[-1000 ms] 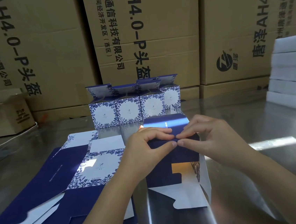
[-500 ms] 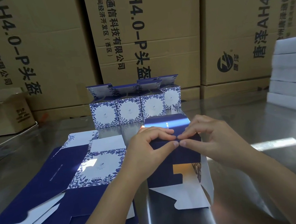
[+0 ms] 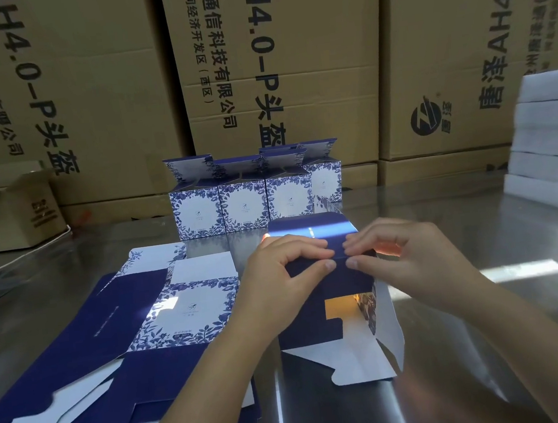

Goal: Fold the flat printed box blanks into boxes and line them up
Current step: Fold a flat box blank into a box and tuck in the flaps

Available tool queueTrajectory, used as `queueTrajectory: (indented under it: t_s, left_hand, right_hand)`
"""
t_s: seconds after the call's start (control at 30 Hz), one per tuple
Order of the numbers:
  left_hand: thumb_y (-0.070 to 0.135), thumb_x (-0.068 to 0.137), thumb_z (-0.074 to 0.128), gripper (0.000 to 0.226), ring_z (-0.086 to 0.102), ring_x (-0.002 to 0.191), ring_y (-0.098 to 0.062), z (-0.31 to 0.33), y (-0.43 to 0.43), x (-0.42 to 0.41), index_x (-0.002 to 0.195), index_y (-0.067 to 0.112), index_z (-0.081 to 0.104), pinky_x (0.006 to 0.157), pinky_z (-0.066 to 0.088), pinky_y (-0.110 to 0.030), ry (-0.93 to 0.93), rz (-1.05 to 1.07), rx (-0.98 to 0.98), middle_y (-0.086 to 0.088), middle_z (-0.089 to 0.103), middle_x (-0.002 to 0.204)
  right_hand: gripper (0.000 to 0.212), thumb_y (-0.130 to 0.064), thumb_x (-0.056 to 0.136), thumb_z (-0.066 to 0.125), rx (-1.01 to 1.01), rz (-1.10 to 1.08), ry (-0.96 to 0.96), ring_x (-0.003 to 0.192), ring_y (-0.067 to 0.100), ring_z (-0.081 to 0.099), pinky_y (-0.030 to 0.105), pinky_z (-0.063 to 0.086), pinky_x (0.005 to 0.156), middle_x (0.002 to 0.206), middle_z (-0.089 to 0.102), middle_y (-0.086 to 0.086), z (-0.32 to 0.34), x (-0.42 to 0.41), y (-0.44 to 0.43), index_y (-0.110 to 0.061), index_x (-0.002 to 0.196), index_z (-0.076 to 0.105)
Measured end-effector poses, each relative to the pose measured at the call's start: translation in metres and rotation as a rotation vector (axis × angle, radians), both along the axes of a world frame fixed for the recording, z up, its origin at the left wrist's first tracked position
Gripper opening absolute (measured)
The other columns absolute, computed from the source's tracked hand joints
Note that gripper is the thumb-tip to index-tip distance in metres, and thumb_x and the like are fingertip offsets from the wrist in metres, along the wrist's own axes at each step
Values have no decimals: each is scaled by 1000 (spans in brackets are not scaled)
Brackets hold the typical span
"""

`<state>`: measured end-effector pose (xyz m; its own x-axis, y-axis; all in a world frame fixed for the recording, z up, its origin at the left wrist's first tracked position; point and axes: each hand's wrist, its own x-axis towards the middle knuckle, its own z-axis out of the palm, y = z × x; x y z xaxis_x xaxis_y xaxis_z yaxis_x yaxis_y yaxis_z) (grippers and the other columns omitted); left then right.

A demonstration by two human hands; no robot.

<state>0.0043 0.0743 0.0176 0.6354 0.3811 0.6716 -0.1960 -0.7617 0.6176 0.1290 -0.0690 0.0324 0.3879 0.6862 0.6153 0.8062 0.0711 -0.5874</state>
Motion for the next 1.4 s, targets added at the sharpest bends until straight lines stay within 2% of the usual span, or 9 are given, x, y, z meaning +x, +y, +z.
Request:
queueTrajectory:
  t_s: [0.37, 0.57, 0.63, 0.73, 0.83, 0.9, 1.03, 1.2, 1.4]
  left_hand:
    - [17, 82, 71, 23, 54, 105, 11, 7, 15, -9, 90, 38, 71, 95, 37, -8, 129, -72, -19, 28, 65, 101]
    - [19, 82, 71, 27, 50, 112, 14, 5, 19, -10, 90, 44, 69, 103, 36, -15, 128, -65, -68, 34, 64, 99]
    - [20, 82, 71, 27, 51, 111, 13, 4, 20, -10, 90, 45, 68, 103, 37, -18, 104, -46, -85, 33, 65, 100]
    - [20, 83, 70, 26, 54, 108, 12, 3, 25, -12, 90, 44, 69, 100, 39, -17, 62, -15, -111, 33, 65, 99]
    - [18, 85, 68, 23, 53, 106, 15, 2, 30, -13, 93, 40, 70, 97, 38, -13, 17, 30, -140, 29, 66, 99]
    - [17, 85, 68, 21, 54, 107, 14, 2, 33, -13, 95, 35, 72, 99, 41, -16, -16, 55, -174, 24, 68, 102]
    - [15, 85, 68, 21, 58, 102, 11, 2, 33, -12, 93, 34, 72, 96, 46, -21, -73, 91, -191, 22, 68, 99]
    - [14, 87, 66, 26, 59, 102, 10, 4, 31, -12, 95, 39, 69, 92, 49, -20, -119, 100, -228, 25, 66, 103]
    - [8, 88, 62, 35, 54, 99, 19, 6, 30, -10, 110, 36, 62, 81, 41, -1, -174, 108, -245, 31, 59, 105]
  right_hand:
    - [14, -7, 73, 77, 69, 33, 216, 99, 0, 61, 15, 52, 81, 106, 67, -7, -8, 9, 5, -19, 77, 73]
    - [18, -42, 86, 58, 109, -54, 346, 93, -5, 64, 17, 53, 79, 100, 69, -18, -14, 16, 12, -26, 92, 65]
    - [10, -28, 94, 53, 3, -151, 284, 98, -3, 61, 22, 51, 88, 105, 64, -21, -17, 24, 12, -32, 99, 60]
    - [38, -8, 88, 48, -360, -130, 231, 119, 4, 51, 28, 39, 102, 128, 57, -12, -23, 34, 11, -31, 117, 52]
    - [47, -17, 89, 53, -766, -86, 25, 119, 8, 49, 27, 40, 100, 134, 52, -8, -34, 35, 11, -28, 133, 44]
    - [34, -29, 88, 57, -884, -36, -95, 108, 13, 53, 29, 43, 95, 123, 56, -7, -39, 29, 12, -31, 121, 53]
    - [27, -37, 95, 49, -833, 93, -64, 108, 19, 57, 38, 45, 96, 116, 62, -3, -37, 22, 15, -23, 115, 60]
    - [24, -35, 96, 48, -665, 80, 70, 110, 3, 57, 32, 43, 101, 115, 63, -21, -33, 22, 13, -34, 116, 60]
    - [13, -36, 95, 49, -292, 63, 319, 108, -1, 58, 23, 45, 92, 111, 63, -26, -25, 20, 17, -42, 102, 58]
